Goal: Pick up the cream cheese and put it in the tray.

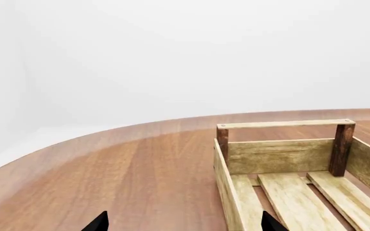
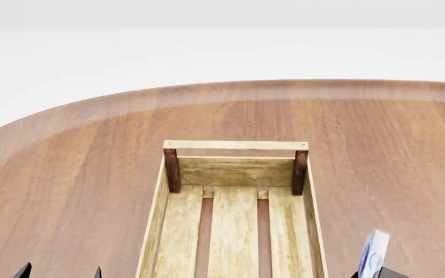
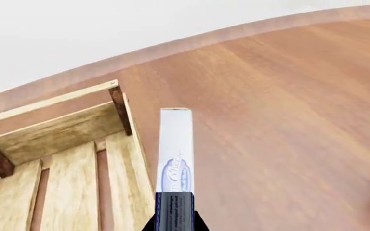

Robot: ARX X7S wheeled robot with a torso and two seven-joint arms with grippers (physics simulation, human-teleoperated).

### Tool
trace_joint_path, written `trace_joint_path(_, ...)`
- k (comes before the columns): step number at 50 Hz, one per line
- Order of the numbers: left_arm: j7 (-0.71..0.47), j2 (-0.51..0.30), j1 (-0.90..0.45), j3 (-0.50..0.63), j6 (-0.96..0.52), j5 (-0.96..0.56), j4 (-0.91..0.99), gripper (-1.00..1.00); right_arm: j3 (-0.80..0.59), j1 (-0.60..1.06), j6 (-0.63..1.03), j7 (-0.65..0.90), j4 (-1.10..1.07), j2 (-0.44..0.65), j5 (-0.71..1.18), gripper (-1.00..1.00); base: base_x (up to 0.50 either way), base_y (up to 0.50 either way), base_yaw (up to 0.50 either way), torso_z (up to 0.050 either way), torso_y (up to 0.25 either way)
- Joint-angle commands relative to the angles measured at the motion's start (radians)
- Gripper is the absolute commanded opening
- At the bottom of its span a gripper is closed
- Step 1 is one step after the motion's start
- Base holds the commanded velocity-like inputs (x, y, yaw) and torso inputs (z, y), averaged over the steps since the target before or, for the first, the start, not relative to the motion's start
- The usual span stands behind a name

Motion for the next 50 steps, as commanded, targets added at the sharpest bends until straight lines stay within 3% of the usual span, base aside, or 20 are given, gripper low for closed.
trace_joint_path(1,-0.003,-0.003,0.0,0.003,0.001,-0.002,0.002,1.0,-0.062,0.057,0.038,0.008,-0.035,-0.01,-0.009,-1.0,0.0,0.0,0.0,0.0,0.0)
trace_joint_path(28,-0.008,-0.007,-0.003,0.009,0.003,-0.008,0.002,1.0,-0.247,0.182,0.043,-0.029,0.053,-0.059,-0.046,-1.0,0.0,0.0,0.0,0.0,0.001)
trace_joint_path(50,-0.012,-0.011,-0.005,0.014,0.005,-0.013,0.0,1.0,-0.371,0.232,-0.065,-0.119,0.247,-0.094,-0.107,-1.0,0.0,0.0,0.0,0.001,0.0)
